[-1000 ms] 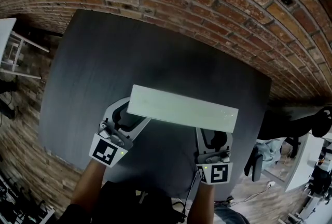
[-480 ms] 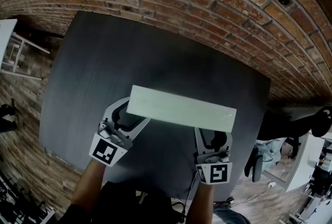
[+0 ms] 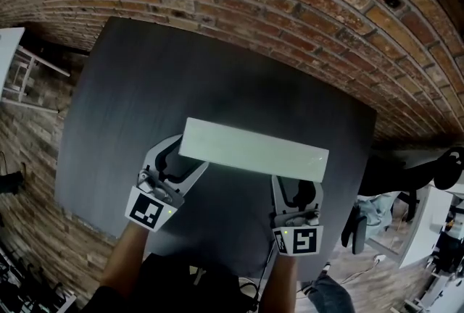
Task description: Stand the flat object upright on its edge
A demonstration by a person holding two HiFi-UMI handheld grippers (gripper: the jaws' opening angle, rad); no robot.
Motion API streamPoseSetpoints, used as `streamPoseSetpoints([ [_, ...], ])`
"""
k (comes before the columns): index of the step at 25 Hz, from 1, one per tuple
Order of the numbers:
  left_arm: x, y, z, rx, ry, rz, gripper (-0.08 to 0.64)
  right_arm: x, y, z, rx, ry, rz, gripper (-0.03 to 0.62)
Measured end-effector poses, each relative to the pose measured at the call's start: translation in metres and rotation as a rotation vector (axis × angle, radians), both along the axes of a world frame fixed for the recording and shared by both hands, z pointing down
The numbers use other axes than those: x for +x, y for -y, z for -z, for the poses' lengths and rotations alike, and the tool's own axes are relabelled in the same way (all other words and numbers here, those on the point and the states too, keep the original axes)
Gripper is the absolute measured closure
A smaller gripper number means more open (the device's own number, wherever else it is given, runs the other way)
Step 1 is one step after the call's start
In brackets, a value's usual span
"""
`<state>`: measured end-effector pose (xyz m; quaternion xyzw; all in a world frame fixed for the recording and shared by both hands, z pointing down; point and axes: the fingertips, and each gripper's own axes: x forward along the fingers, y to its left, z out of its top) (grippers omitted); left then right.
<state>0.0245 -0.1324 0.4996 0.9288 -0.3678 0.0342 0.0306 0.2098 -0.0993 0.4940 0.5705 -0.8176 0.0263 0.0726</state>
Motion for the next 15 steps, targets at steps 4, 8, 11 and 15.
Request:
streamPoseSetpoints([
  [4, -0.0016, -0.0008, 0.0023, 0.003, -0.003, -0.002, 0.31, 0.0002, -0.0007, 0.002, 0.005, 0.004, -0.001, 0.318],
  [8, -0.0021, -0.0023, 0.0035, 0.003, -0.004, -0.005, 0.31, -0.0003, -0.0013, 0.0043, 0.007, -0.002, 0.0, 0.318],
  [11, -0.0018, -0.0038, 0.0068, 0.006, -0.015, -0.007, 0.31, -0.0005, -0.0029, 0.0076, 0.011, -0.004, -0.002, 0.318],
  [15, -0.0001, -0.0054, 0.0082, 0.002, -0.014, -0.015, 0.31, 0.0003, -0.0035, 0.0106, 0.016, 0.0, -0.007, 0.318],
])
